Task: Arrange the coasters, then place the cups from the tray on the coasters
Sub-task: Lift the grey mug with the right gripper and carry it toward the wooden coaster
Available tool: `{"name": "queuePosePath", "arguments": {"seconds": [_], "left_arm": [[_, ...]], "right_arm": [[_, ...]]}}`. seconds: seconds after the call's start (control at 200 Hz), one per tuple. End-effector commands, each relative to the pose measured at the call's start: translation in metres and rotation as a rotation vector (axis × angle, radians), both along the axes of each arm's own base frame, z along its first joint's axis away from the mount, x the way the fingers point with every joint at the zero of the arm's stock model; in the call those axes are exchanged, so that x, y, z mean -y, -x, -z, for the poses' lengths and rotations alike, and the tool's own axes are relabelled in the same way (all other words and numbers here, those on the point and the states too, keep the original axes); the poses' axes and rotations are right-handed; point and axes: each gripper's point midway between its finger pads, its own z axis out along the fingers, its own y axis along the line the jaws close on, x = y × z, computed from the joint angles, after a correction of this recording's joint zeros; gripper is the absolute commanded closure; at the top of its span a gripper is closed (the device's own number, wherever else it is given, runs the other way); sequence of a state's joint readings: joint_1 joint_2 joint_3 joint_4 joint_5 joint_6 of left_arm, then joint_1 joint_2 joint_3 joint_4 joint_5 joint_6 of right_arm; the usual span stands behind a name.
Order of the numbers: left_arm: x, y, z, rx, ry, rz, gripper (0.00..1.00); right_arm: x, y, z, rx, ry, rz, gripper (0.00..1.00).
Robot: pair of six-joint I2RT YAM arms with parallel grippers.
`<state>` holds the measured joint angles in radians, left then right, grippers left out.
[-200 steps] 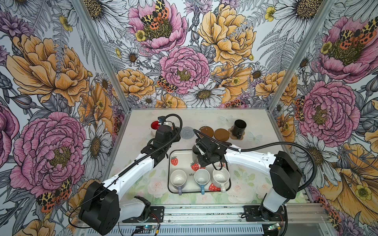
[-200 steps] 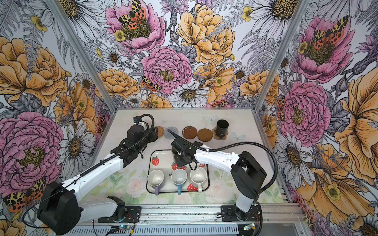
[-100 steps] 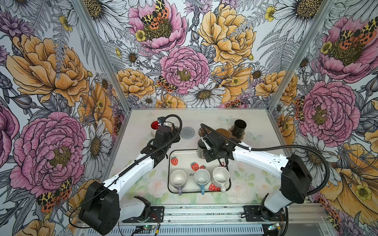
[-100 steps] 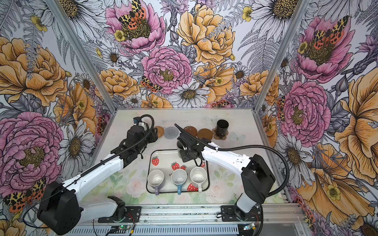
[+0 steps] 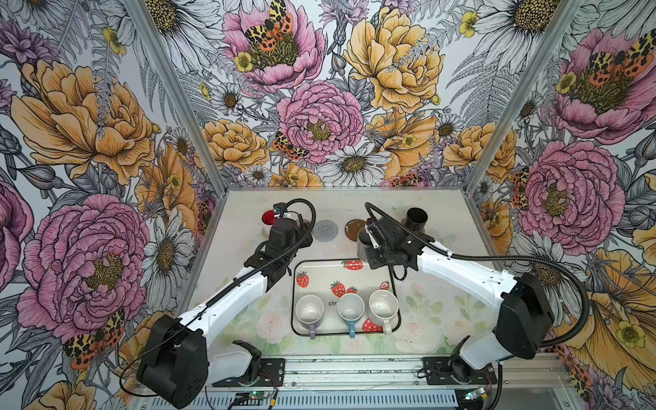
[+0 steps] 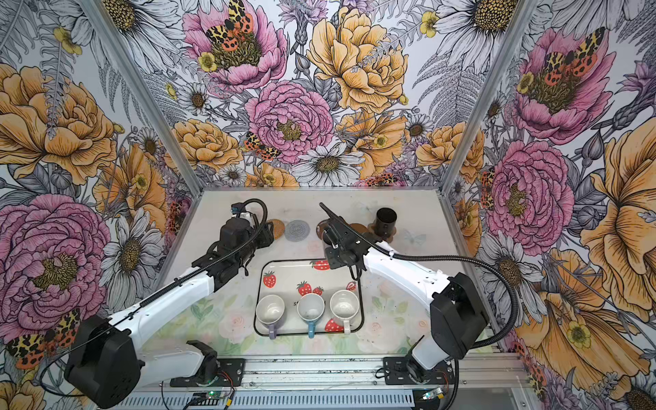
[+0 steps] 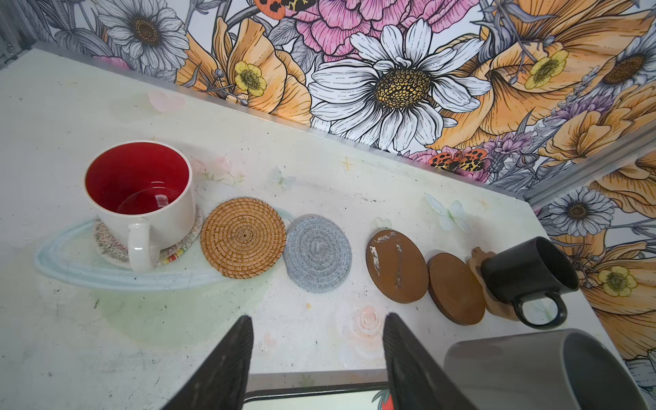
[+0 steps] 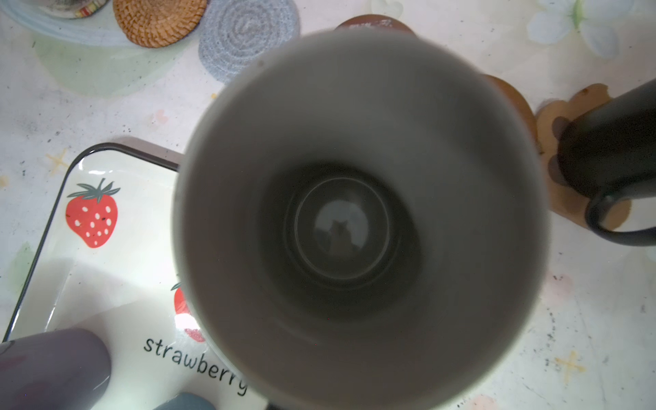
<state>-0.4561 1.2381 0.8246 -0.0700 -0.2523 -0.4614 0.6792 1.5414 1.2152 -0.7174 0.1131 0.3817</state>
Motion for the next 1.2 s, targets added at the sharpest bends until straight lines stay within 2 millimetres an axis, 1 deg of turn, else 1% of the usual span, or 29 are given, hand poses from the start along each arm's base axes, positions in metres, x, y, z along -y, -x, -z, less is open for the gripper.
{"name": "queuePosePath", "arguments": {"seconds": [0.0, 0.305, 0.43, 0.6, 0.801, 1.011, 1.196], "left_arm": [[-0.001, -0.002, 0.003, 0.005, -0.008, 0.01, 0.4], [-0.003, -0.004, 0.006, -0.003, -0.008, 0.008, 0.4], [-0.005, -0.006, 0.007, -0.006, -0.007, 0.004, 0.4], [-0.006, -0.006, 0.009, -0.009, -0.004, 0.002, 0.4], [-0.006, -0.008, 0.011, -0.015, -0.004, 0.002, 0.4], [-0.008, -0.009, 0.013, -0.02, -0.006, -0.003, 0.4], [-0.008, -0.01, 0.015, -0.025, -0.006, -0.005, 0.4]], "right_arm": [[0.003, -0.028, -0.052, 0.167, -0.062, 0.033, 1.0], [0.031, -0.058, -0.058, 0.196, -0.031, 0.101, 1.0], [0.044, -0.07, -0.056, 0.202, -0.018, 0.136, 1.0], [0.056, -0.09, -0.046, 0.194, -0.047, 0.17, 1.0], [0.065, -0.109, -0.032, 0.174, -0.055, 0.197, 1.0], [0.071, -0.125, -0.017, 0.151, -0.056, 0.216, 1.0], [0.071, -0.135, -0.007, 0.129, -0.079, 0.221, 1.0]]}}
